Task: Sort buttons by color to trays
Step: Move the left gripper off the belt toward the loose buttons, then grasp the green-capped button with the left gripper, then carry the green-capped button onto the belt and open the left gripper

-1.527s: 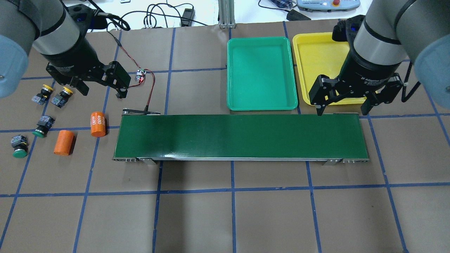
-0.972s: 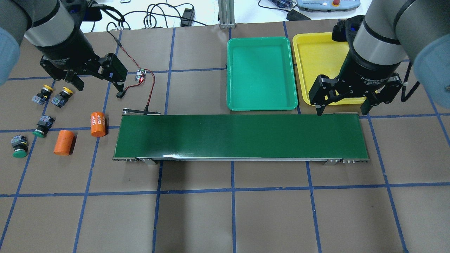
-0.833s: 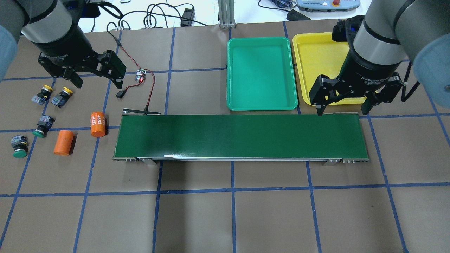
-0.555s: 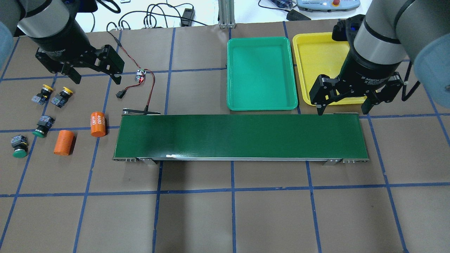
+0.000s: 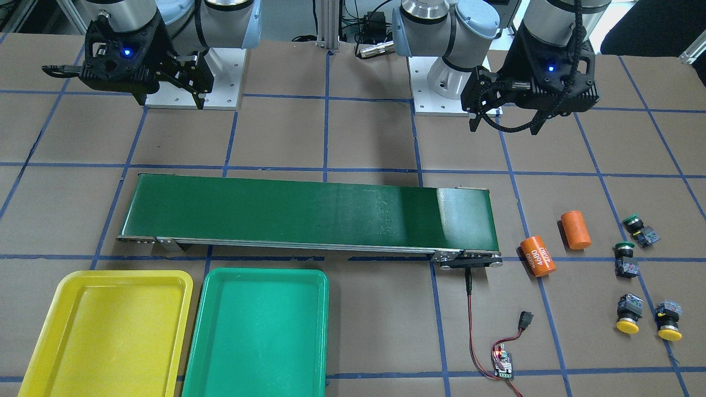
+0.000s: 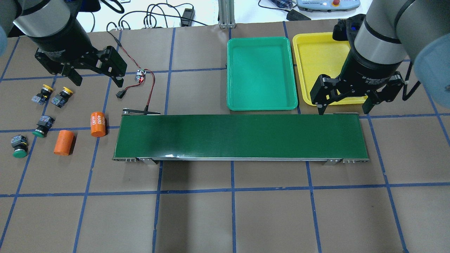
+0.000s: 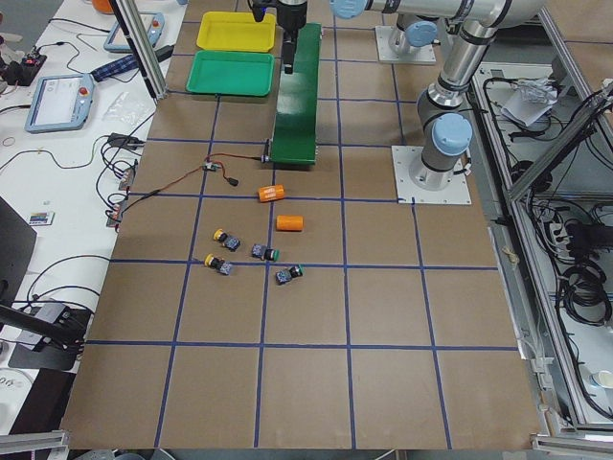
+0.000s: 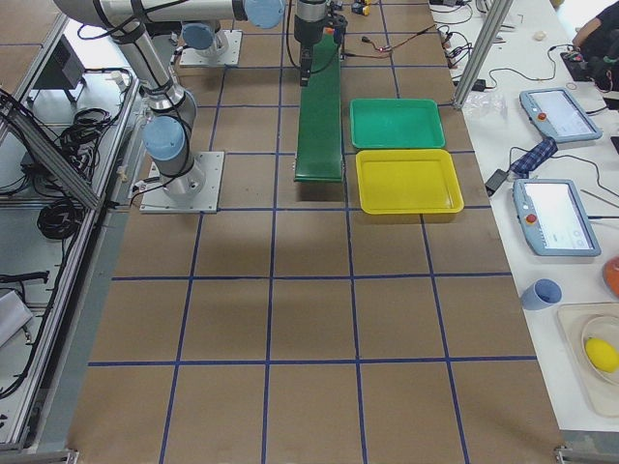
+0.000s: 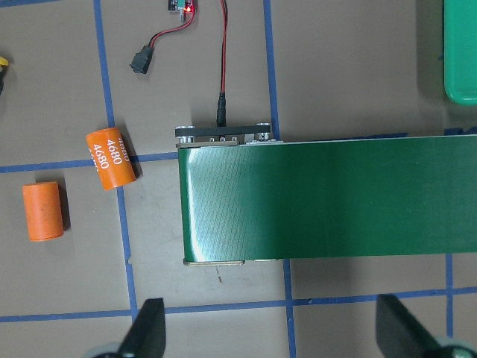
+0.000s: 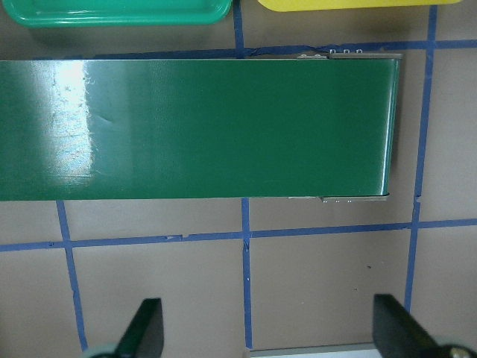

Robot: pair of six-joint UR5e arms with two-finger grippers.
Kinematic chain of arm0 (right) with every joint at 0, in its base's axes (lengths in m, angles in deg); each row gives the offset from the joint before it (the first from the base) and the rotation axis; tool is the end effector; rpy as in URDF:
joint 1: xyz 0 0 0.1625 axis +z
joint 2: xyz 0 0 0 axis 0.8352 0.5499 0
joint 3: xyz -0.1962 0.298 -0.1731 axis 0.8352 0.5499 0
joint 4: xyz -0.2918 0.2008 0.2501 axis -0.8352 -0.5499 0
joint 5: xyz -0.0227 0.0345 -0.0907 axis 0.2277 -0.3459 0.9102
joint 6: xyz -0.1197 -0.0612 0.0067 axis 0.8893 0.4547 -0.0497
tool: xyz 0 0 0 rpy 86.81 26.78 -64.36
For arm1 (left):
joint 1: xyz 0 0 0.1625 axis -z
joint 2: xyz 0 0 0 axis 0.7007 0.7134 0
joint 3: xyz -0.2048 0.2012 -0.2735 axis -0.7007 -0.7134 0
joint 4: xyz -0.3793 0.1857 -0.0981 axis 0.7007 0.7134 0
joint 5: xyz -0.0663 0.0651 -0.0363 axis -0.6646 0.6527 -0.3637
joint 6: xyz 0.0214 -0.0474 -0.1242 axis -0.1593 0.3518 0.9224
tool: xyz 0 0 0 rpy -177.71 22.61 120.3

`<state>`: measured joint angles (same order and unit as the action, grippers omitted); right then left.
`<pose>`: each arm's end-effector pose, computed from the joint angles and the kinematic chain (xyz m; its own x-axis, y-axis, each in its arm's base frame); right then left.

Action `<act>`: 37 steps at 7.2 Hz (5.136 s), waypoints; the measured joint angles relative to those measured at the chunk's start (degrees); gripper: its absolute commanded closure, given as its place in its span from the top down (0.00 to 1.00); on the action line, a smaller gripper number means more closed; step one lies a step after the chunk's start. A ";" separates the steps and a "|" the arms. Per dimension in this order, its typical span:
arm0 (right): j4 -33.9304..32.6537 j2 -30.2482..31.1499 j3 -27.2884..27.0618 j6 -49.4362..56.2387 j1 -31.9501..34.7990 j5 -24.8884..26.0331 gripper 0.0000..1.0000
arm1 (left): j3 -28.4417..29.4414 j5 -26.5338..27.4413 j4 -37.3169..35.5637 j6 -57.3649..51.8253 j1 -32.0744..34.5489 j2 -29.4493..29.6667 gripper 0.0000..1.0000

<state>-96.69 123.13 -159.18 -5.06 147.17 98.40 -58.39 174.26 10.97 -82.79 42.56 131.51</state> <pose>0.1339 -0.4491 0.4224 -0.9990 0.0329 0.0299 0.0353 0.9958 0.0841 -0.1021 -0.5039 0.4528 -0.9968 0.0695 -0.0403 0.0697 0.9976 -0.0031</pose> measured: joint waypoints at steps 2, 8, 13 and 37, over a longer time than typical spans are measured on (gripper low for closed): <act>0.07 -0.03 0.00 -0.06 0.01 -0.02 1.00 | -3.62 -0.38 -2.14 -6.42 -8.76 1.90 1.00; 0.12 -0.16 -0.33 -0.24 0.00 -0.05 1.00 | -3.08 -0.64 -23.33 -40.27 -34.48 20.06 1.00; -0.04 0.33 -1.35 -0.26 0.02 0.03 1.00 | -4.59 -3.62 -35.37 -42.16 -44.70 30.86 1.00; -0.05 0.52 -1.56 -0.54 -0.13 0.02 1.00 | -17.44 -2.61 -23.53 -32.17 -26.30 10.05 0.00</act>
<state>-96.74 123.65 -160.74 -5.60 147.04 98.41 -75.84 171.65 -12.56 -114.96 16.25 141.57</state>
